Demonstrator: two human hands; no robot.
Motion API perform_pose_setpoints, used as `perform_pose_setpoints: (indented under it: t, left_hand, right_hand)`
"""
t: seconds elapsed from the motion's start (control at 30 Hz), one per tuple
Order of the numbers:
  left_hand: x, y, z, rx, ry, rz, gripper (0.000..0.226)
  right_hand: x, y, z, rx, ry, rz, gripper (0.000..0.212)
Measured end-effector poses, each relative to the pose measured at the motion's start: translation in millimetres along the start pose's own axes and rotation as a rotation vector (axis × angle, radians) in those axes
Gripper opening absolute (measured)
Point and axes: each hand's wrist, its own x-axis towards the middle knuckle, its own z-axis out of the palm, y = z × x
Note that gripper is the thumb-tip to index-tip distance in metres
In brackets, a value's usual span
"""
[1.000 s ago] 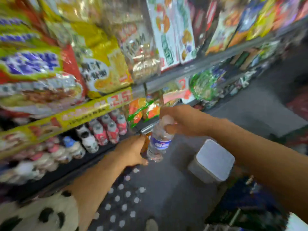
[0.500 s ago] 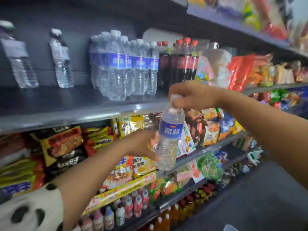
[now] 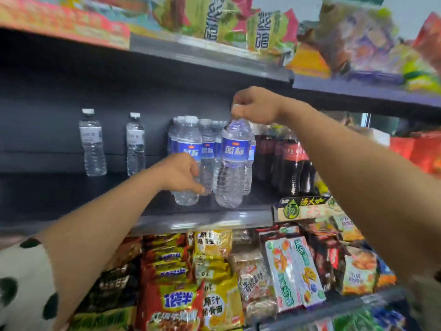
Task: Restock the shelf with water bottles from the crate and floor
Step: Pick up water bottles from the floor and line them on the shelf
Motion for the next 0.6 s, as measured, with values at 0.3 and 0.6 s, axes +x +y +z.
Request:
perform_pose_setpoints:
  t: [0.3, 0.6]
  left_hand:
    - [19, -4, 7, 0.018, 0.127, -0.154, 0.025]
    - [25, -9, 35, -0.057, 0.145, -0.188, 0.014]
  right_hand:
    - [54, 28, 58, 0.043, -0.013, -0.063, 0.029]
    - [72, 34, 75, 0.204, -0.066, -0.082, 0.024]
